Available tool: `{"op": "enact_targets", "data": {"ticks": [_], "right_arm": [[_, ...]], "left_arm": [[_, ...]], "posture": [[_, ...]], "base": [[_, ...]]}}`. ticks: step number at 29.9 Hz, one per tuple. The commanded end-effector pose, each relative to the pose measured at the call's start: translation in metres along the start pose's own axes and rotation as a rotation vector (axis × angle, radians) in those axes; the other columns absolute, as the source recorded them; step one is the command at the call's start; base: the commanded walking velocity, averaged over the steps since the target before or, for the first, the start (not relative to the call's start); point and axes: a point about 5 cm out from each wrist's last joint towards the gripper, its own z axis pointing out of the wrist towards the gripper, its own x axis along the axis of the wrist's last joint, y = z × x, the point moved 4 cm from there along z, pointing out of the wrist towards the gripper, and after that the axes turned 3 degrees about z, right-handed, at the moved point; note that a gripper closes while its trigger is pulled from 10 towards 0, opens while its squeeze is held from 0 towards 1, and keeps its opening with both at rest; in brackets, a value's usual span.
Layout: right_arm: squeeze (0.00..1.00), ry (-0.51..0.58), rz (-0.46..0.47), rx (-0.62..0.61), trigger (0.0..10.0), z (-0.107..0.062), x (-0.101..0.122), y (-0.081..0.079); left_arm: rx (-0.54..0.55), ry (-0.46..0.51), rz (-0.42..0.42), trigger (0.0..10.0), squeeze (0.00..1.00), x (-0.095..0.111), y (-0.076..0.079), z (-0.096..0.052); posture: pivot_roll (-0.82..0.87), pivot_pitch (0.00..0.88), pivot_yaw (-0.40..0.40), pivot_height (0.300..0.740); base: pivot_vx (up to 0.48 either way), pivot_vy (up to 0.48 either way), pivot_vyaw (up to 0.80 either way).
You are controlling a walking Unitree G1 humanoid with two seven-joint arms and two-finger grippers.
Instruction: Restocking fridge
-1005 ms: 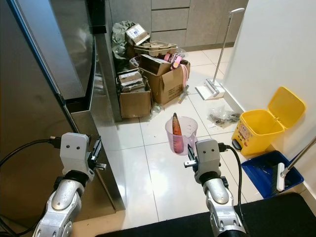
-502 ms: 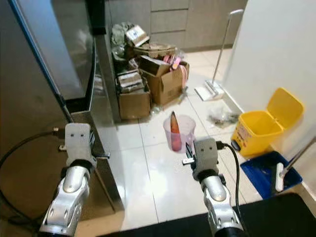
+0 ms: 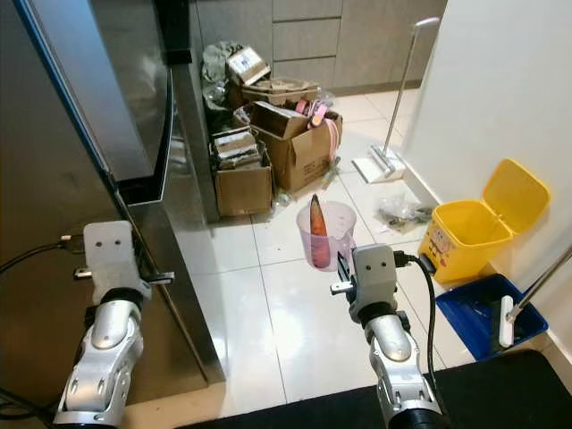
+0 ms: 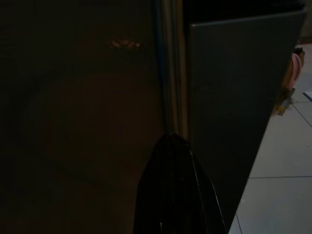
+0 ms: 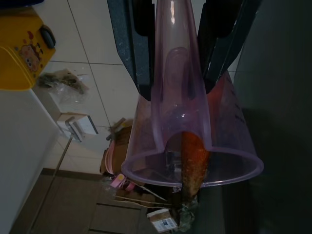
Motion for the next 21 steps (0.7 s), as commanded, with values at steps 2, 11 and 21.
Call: {"op": "enact_targets", "data": {"ticks": [2,11,21], "right_arm": [[0.00,0.019,0.007,-0.002,10.0,0.001,0.003,0.000],[0.00,0.126,-0.023,0.153,10.0,0.008,0.038,-0.023],[0.00,0.142,0.041,0.440,10.0,-0.004,0.061,-0.055]], "left_arm": [[0.002,-0.012,0.010,10.0,0.00,-0.005,0.000,0.001],[-0.019,-0.002,-0.016,10.0,0.00,0.004,0.014,0.012],[-0.011,-0.010,-0.017,10.0,0.00,0.001,0.011,0.013]], "posture": [[-0.06,0.116,0.008,0.740],[-0.07,0.118,0.012,0.740],[-0.07,0.120,0.009,0.740]], "base": [[0.000,0.000,0.00],[0.000,0.000,0.00],[0.000,0.000,0.00]]}}
